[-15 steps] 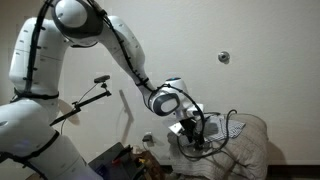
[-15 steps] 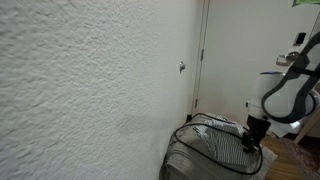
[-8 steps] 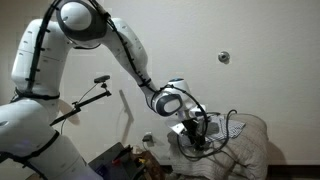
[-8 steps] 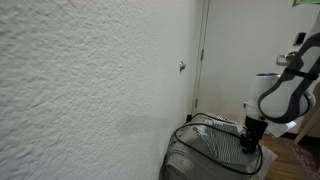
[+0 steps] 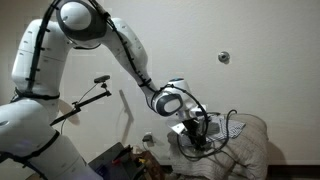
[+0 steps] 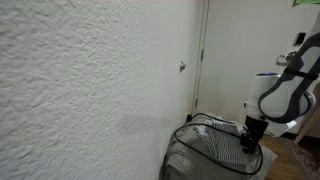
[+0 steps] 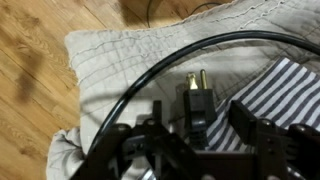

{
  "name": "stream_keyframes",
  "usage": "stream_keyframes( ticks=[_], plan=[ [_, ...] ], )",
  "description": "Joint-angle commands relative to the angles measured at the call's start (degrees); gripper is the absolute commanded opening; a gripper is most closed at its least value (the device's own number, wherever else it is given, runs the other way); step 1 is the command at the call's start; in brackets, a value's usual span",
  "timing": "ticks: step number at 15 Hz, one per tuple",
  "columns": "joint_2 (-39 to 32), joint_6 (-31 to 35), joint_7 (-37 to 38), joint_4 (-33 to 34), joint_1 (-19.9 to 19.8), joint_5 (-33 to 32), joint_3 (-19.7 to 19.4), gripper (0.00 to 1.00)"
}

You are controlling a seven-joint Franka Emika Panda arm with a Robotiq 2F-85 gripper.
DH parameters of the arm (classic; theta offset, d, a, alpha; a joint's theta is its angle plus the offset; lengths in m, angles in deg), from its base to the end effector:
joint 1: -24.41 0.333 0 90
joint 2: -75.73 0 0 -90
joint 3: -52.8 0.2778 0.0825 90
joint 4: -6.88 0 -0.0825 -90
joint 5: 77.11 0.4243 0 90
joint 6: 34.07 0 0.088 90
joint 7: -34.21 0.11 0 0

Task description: Tie a knot using the black cable

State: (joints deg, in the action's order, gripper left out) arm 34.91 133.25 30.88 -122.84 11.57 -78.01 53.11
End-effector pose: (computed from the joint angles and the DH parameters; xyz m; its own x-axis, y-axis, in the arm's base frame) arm 0.4658 -0.1019 -0.0304 0.9878 -0.1455 -0.0560 -0.1460 -0.9893 -0.0042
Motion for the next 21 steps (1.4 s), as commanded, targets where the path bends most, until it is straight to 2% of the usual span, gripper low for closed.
stream_keyframes(
  ticks=[1,12,21],
  plan=[
    [2.6,-0.5,-1.8,-1.7,0.0,0.3,-0.4,0.69],
    [4.1,-0.8,-7.5,-3.2,-4.8,0.8,2.8,0.69],
    [2.9,-2.6,-7.8,-1.8,-4.6,0.6,2.5,0.69]
  ],
)
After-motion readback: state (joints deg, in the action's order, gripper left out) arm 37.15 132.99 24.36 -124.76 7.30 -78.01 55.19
